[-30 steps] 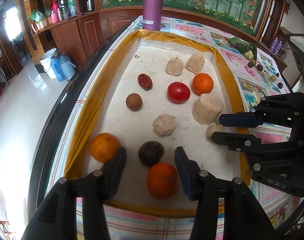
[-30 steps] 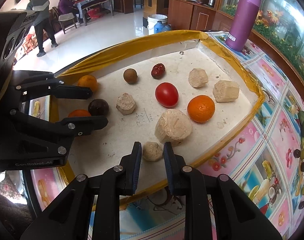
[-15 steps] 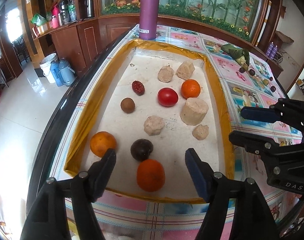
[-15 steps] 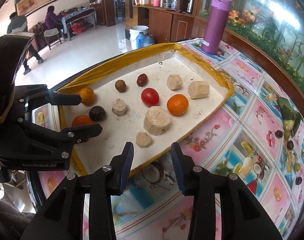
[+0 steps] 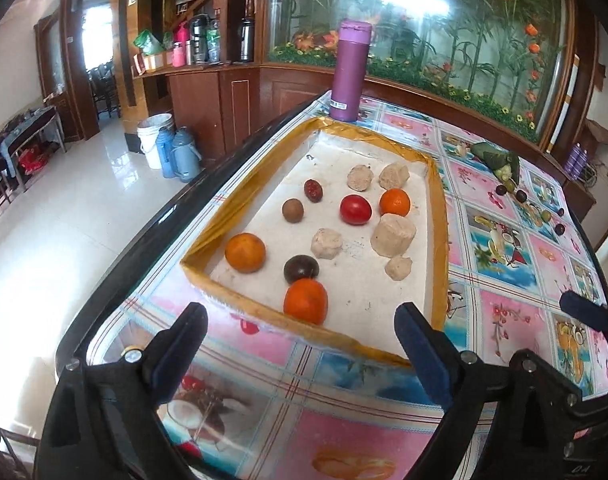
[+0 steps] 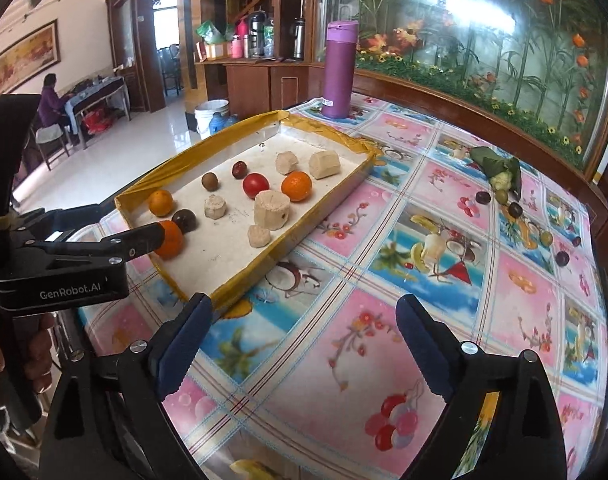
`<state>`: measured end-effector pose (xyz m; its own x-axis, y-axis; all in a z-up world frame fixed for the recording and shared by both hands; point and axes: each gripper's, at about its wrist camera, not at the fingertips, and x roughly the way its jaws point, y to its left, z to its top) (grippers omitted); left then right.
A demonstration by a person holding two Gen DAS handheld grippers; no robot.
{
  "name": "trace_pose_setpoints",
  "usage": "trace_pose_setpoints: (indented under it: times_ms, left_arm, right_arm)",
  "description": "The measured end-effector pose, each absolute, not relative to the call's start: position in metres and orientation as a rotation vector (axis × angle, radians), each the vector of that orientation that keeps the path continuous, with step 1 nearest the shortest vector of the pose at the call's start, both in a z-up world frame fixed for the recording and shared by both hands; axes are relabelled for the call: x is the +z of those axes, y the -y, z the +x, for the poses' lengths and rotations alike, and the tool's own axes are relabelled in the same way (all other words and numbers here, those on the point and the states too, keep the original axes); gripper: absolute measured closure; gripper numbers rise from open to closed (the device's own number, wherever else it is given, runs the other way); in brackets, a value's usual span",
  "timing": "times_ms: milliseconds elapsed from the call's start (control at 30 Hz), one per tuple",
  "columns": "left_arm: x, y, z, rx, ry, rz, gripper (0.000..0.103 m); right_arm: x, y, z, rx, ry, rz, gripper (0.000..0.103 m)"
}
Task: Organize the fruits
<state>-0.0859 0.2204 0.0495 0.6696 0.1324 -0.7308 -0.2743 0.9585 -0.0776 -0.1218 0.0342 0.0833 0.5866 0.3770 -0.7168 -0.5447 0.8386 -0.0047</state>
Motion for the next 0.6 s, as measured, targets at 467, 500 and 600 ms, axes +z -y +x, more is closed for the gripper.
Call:
trace_pose_setpoints:
  times_ms: [467, 500, 600]
  left_arm:
    - [0.059, -0.21, -0.115, 0.205, -0.702, -0.035, 0.0]
    - [0.059, -0.212, -0.114, 0.207, -0.713, -0.038, 0.0]
    - [0.058, -0.219, -0.109, 0.188, -0.761, -0.048, 0.0]
  right_arm:
    - [0.095, -0.035, -0.152, 0.412, -0.631, -0.177, 0.001]
    - [0.095, -0.036, -0.154, 0.398, -0.63, -0.179, 0.001]
    - [0.095, -0.036, -0.158, 0.366, -0.633, -0.162, 0.001]
